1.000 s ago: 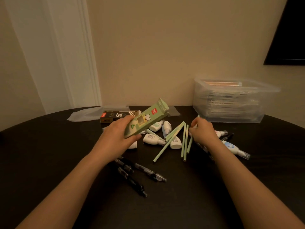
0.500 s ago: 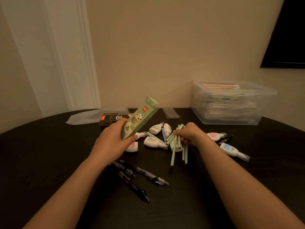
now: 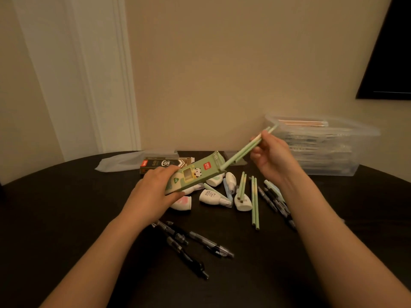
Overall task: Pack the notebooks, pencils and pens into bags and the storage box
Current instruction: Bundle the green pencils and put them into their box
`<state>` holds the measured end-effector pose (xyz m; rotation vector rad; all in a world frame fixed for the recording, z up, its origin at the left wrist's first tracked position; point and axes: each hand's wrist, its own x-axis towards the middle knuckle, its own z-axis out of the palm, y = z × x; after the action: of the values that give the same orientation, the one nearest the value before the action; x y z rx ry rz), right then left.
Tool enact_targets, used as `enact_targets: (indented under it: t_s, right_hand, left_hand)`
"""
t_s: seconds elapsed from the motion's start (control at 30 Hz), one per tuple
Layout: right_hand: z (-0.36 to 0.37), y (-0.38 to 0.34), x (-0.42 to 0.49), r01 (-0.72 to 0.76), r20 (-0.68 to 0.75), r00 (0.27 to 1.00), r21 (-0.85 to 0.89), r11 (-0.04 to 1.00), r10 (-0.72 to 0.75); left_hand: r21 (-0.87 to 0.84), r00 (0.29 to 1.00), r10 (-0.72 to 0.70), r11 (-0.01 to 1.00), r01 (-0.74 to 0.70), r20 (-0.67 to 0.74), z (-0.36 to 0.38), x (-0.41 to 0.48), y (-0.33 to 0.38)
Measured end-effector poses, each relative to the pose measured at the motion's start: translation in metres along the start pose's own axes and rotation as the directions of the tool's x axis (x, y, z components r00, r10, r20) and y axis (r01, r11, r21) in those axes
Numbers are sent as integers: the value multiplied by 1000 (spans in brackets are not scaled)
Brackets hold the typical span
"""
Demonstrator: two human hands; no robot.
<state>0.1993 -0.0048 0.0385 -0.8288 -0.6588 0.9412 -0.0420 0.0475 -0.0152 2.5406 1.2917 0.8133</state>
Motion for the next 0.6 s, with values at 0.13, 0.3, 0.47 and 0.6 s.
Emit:
enact_targets:
  t_s: [0.13, 0.3, 0.47, 0.6]
  right_hand:
    - [-10, 4, -5, 160, -255, 959, 144, 977, -120]
    - [-18, 10, -11, 243, -395, 887, -41, 969, -239]
    - [-9, 19, -15, 245, -363, 886, -161, 956, -289]
    - [-8, 17, -16, 275, -387, 861, -193, 942, -330]
  left_hand:
    - [-129, 999, -16, 991, 22, 44, -5, 2, -6]
    - [-193, 998, 6, 981, 6, 62, -5, 2, -8]
    - [-178, 997, 12, 984, 1, 72, -4, -2, -3]
    - [-101, 998, -6, 995, 12, 57, -4, -2, -2]
